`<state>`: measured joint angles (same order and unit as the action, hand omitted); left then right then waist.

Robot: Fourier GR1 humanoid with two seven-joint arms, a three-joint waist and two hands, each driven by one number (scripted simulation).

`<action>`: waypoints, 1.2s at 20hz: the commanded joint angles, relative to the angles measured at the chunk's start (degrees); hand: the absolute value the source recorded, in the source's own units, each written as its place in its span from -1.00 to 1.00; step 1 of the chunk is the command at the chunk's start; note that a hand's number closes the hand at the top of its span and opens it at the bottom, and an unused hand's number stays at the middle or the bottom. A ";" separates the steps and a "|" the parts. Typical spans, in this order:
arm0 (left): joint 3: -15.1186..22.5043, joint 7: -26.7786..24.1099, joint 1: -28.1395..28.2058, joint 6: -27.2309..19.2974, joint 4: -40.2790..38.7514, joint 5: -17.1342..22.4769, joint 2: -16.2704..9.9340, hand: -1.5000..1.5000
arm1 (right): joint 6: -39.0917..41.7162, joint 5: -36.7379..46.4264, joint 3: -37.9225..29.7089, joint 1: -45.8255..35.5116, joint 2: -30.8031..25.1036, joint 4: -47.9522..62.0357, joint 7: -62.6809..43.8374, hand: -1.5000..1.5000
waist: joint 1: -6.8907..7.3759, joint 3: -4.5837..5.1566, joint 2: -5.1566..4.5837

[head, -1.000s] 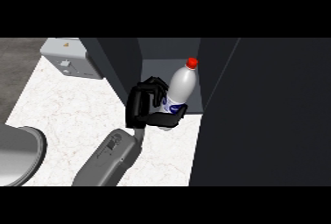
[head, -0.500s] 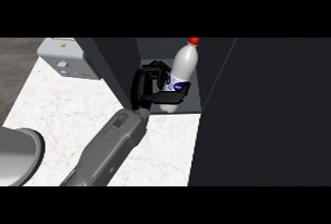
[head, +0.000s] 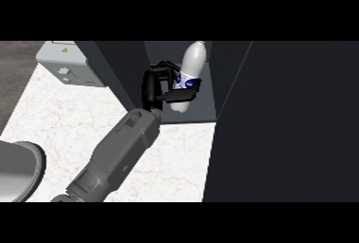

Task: Pick up the bottled water, place it into the cabinet and close the cabinet

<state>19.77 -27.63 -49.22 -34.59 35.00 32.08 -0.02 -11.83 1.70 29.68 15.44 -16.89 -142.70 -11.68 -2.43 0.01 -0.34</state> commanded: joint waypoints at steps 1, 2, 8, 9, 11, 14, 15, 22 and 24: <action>-2.25 -3.13 -4.76 -0.13 -8.95 0.82 0.02 1.00 | 0.43 0.02 1.00 0.52 -0.21 -4.91 -2.40 -1.00 | -0.25 0.03 -0.24; -0.09 -1.77 -4.68 -3.14 -7.32 3.09 0.02 1.00 | 0.60 -0.59 0.83 3.15 -0.80 -6.39 -0.84 -1.00 | -0.76 0.01 -0.11; -5.21 -6.87 -8.02 -0.39 -17.25 0.13 -0.95 1.00 | 2.27 -1.94 0.04 5.26 -1.59 -5.64 2.55 -1.00 | -0.49 0.01 -0.30; -5.80 -7.97 -9.42 -0.38 -19.33 -0.08 -0.63 1.00 | 2.51 -2.36 -1.18 2.68 -1.32 -3.96 1.84 -1.00 | -0.58 0.03 -0.56; -3.83 -7.72 -10.98 -3.40 -20.06 -0.01 0.00 1.00 | 2.62 -2.09 -0.04 1.55 -0.47 -2.91 2.33 -1.00 | -1.38 0.05 -0.73; -2.79 -8.19 -11.86 -5.28 -21.86 -1.21 0.01 1.00 | 3.40 -3.84 -2.01 4.38 -1.89 -5.71 2.39 -1.00 | -1.71 0.00 -0.55; -3.85 -9.29 -11.71 -1.71 -24.67 -2.18 -0.57 -1.00 | 3.52 -4.74 -3.21 1.52 -0.59 -1.83 3.52 -1.00 | -0.86 0.01 -0.84; -5.53 -8.85 -15.84 -3.02 -26.77 -1.05 0.01 -1.00 | 4.84 -3.65 -1.24 3.30 -0.84 -2.52 4.31 -1.00 | -3.02 0.04 -1.30; -5.05 -9.20 -13.97 -2.57 -25.38 -0.31 0.01 -1.00 | 4.33 -3.04 -1.33 2.57 -0.57 -3.87 2.12 -1.00 | -2.58 0.07 -0.95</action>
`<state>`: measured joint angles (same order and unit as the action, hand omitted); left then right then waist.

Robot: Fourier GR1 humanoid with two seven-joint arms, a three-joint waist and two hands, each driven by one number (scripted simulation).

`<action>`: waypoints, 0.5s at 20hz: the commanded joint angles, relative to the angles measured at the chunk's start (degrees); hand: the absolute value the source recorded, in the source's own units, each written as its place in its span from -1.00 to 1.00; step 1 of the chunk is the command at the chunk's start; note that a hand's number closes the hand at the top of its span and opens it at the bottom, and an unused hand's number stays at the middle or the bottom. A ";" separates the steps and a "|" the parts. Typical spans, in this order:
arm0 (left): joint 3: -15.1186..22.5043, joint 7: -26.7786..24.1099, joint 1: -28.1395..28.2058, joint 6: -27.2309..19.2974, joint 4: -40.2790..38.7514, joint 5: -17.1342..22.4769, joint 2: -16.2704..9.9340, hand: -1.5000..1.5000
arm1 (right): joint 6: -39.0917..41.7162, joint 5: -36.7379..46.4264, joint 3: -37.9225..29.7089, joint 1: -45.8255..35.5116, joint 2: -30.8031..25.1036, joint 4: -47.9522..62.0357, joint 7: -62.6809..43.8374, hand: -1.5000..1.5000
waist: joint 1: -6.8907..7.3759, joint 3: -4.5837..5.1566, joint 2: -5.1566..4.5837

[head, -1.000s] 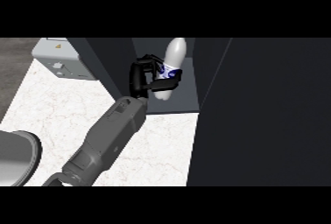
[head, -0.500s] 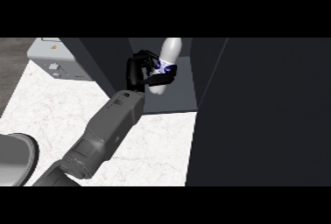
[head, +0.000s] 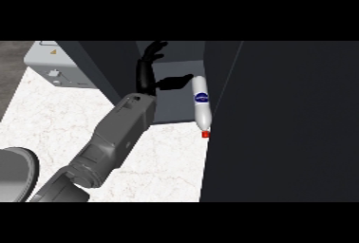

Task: Pick up the bottled water, place it into the cabinet and close the cabinet

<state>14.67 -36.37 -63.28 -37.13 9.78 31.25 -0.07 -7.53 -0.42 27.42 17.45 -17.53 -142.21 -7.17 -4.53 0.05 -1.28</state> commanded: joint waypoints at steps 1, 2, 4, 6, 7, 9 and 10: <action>-1.89 -0.93 -2.02 1.10 -2.02 0.49 -0.09 -1.00 | -0.19 -1.31 -0.11 0.14 0.03 -4.64 -2.90 -1.00 | 0.28 0.04 -0.17; -1.96 -0.80 -1.59 4.19 -2.43 0.38 -2.72 -1.00 | 0.93 -2.18 -0.21 1.86 -0.07 -1.85 0.90 -1.00 | 0.19 -0.03 -0.17; -2.53 -0.66 -1.90 3.94 -1.51 1.05 0.04 -1.00 | 0.98 -2.76 -1.83 0.85 0.19 -1.55 0.14 -1.00 | 0.70 -0.01 0.08; -3.77 -1.92 -1.97 5.54 -2.16 1.39 -1.58 -1.00 | 1.27 -4.14 -2.71 2.84 -0.71 -5.22 -0.98 -1.00 | 0.46 -0.02 0.05; -2.56 -2.33 -1.86 4.74 -2.58 0.44 0.03 -1.00 | 1.20 -3.42 -1.59 -0.25 0.36 -3.52 -2.05 -1.00 | 0.45 0.02 -0.11; -2.52 -4.23 -1.43 5.79 -3.81 -0.49 -1.36 -1.00 | 2.23 -3.63 -1.67 2.15 0.24 -1.37 1.85 -1.00 | 0.21 -0.04 -0.18; -2.41 -5.26 -0.33 5.97 -3.74 -0.66 0.02 -1.00 | 0.98 -1.70 0.38 3.68 0.61 -4.95 -0.18 -1.00 | 0.18 0.01 0.06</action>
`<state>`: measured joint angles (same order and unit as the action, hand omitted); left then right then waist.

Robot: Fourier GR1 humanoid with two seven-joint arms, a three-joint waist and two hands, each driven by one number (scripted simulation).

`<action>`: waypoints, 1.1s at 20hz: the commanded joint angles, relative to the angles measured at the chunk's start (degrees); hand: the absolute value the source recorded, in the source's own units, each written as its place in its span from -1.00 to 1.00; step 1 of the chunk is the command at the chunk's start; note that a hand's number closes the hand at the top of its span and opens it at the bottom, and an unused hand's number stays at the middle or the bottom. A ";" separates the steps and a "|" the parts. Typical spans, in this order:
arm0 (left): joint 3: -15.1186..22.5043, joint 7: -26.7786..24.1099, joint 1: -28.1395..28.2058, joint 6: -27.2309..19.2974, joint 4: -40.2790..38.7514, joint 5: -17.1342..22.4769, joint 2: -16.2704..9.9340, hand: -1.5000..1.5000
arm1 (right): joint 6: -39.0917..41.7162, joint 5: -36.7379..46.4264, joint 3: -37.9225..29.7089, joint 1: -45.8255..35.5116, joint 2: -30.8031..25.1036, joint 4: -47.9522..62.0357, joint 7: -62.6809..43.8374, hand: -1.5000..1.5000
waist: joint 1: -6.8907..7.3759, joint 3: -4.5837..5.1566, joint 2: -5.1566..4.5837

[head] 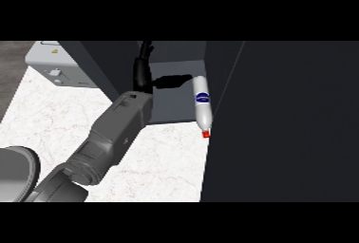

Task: Pick up the bottled water, place it into the cabinet and close the cabinet

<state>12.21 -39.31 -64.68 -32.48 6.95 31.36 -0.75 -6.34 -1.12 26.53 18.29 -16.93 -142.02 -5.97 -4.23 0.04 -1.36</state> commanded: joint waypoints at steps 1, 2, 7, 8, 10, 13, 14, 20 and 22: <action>0.67 1.86 -2.95 0.52 -1.14 -1.19 0.71 -1.00 | 0.37 -1.36 0.13 -1.55 -0.10 -3.07 -3.59 -1.00 | 0.09 0.03 -0.04; -0.22 -2.42 0.42 1.58 -0.15 -0.30 0.72 -1.00 | 0.52 -2.26 -0.30 0.49 -0.35 -4.28 -2.63 -1.00 | -0.58 0.03 -0.15; -1.98 -2.92 -1.07 12.88 2.77 0.91 -0.08 -1.00 | -0.91 0.75 2.25 -0.01 2.01 -1.95 -1.32 -1.00 | 0.54 0.07 0.11; -1.47 -2.29 -1.53 15.22 3.82 0.63 0.73 -1.00 | 0.67 -2.08 -2.08 1.65 -0.66 -3.91 -1.55 -1.00 | 0.76 -0.01 0.44; -0.85 -1.39 -2.00 16.89 6.28 1.03 0.73 -1.00 | 0.80 -2.55 -2.80 0.07 -0.22 -3.44 -2.75 -1.00 | 1.47 -0.01 0.79; -0.01 -1.37 1.66 21.30 8.48 2.20 0.74 -1.00 | -0.38 0.20 -1.45 -2.11 1.00 -3.13 -5.63 -1.00 | 2.14 0.02 0.94; 1.60 -0.97 2.20 19.10 9.84 3.72 0.74 -1.00 | 2.08 -2.54 -3.32 0.57 -0.67 -3.45 -2.27 -1.00 | 0.75 -0.05 0.88; 4.43 4.32 6.80 18.23 21.67 6.94 0.75 -1.00 | 1.05 -0.20 -2.80 1.98 0.73 -3.40 -1.73 -1.00 | 3.21 -0.06 1.65; 5.67 6.51 9.79 18.23 26.32 6.61 0.75 -1.00 | -0.11 0.63 -1.23 2.69 1.09 -5.59 -4.88 -1.00 | 4.09 -0.04 1.83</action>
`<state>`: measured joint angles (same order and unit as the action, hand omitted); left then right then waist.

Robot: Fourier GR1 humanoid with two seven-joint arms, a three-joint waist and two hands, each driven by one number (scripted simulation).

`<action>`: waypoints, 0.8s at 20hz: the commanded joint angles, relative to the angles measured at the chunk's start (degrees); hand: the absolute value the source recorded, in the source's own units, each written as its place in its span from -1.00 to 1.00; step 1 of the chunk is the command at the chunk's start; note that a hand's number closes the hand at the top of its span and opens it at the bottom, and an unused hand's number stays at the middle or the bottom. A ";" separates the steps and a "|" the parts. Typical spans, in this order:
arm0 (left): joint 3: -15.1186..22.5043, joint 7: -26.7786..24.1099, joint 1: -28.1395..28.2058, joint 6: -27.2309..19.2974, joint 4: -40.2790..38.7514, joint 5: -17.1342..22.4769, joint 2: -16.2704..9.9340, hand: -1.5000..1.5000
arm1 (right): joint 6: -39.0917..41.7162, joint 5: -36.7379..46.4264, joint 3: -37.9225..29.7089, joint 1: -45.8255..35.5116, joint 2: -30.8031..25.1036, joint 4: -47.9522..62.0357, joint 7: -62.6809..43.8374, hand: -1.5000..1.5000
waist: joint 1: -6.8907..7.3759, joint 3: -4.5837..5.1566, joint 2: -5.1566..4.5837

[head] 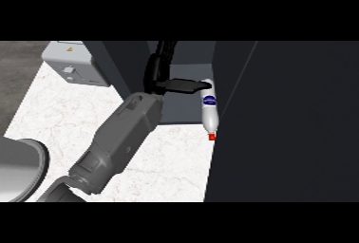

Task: Pick up the bottled water, place it into the cabinet and close the cabinet

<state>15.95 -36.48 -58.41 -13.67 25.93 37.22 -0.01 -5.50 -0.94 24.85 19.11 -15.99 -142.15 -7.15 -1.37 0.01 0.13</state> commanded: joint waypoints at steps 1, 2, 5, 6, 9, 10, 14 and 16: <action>4.64 0.68 7.24 -2.26 9.35 2.29 0.01 -1.00 | -0.86 2.62 2.26 1.04 -0.67 -7.98 -5.94 -1.00 | 0.71 0.03 0.31; 3.05 2.24 7.02 -1.72 11.87 0.67 0.01 -1.00 | -0.71 2.80 2.38 2.03 -0.21 -5.63 -3.32 -1.00 | 1.27 0.00 0.31; 5.14 4.86 14.97 -1.20 18.55 -1.24 -2.00 1.00 | -1.09 4.88 4.41 2.57 -0.15 -6.21 -2.81 -1.00 | 1.87 0.01 0.49; 8.45 5.53 17.86 -5.06 24.13 -0.19 -0.03 1.00 | -0.53 3.62 2.37 1.37 -1.16 -5.02 -2.81 -1.00 | 2.44 -0.01 0.81; 9.85 6.48 24.26 -4.33 30.84 -2.46 -2.90 1.00 | 1.21 5.92 2.98 -0.91 -3.63 -5.09 -3.84 -1.00 | 3.10 0.04 0.83; 9.98 8.57 25.25 -5.70 34.04 -1.83 -3.02 1.00 | 2.51 4.10 0.68 0.37 -6.43 -7.41 -5.67 -1.00 | 3.07 0.02 0.96; 13.25 11.02 34.66 -6.61 44.46 -3.33 -7.45 1.00 | 4.72 4.78 5.18 -2.43 -8.15 -4.72 -8.32 1.00 | 3.09 0.02 0.73; 13.55 10.80 39.66 -6.05 49.60 -3.28 -10.42 1.00 | 6.84 3.24 5.17 -0.80 -10.84 -6.36 -8.52 1.00 | 2.67 -0.01 0.72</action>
<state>27.75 -27.15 -27.20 -19.34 65.99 34.47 -6.22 -1.84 0.25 28.19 15.76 -22.84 -142.46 -12.82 1.60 0.02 0.82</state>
